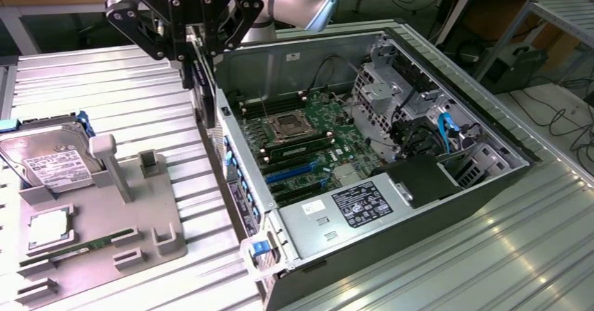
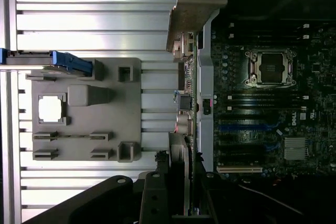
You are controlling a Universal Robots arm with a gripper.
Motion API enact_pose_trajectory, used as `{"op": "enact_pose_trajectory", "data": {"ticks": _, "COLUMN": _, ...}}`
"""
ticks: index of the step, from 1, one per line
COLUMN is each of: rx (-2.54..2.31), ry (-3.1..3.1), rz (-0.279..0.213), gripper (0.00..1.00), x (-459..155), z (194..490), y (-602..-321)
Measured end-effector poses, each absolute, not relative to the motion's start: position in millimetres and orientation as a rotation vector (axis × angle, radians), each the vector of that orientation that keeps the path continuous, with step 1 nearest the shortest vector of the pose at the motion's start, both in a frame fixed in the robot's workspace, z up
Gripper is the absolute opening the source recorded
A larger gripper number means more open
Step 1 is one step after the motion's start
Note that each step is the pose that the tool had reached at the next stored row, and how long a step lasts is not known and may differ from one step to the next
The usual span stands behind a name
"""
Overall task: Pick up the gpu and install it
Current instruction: 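Pick up the gpu and move the gpu toward the slot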
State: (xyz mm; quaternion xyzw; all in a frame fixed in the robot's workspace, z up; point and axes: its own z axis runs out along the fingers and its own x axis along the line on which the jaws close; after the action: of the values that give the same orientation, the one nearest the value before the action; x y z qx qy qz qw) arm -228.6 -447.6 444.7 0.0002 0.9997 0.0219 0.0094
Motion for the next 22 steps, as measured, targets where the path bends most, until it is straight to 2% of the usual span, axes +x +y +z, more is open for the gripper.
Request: {"op": "enact_pose_trajectory", "data": {"ticks": 22, "rx": 0.001, "ry": 3.122, "rz": 0.068, "gripper": 0.27, "x": -217.6, "z": 444.7, "y": -447.6}}
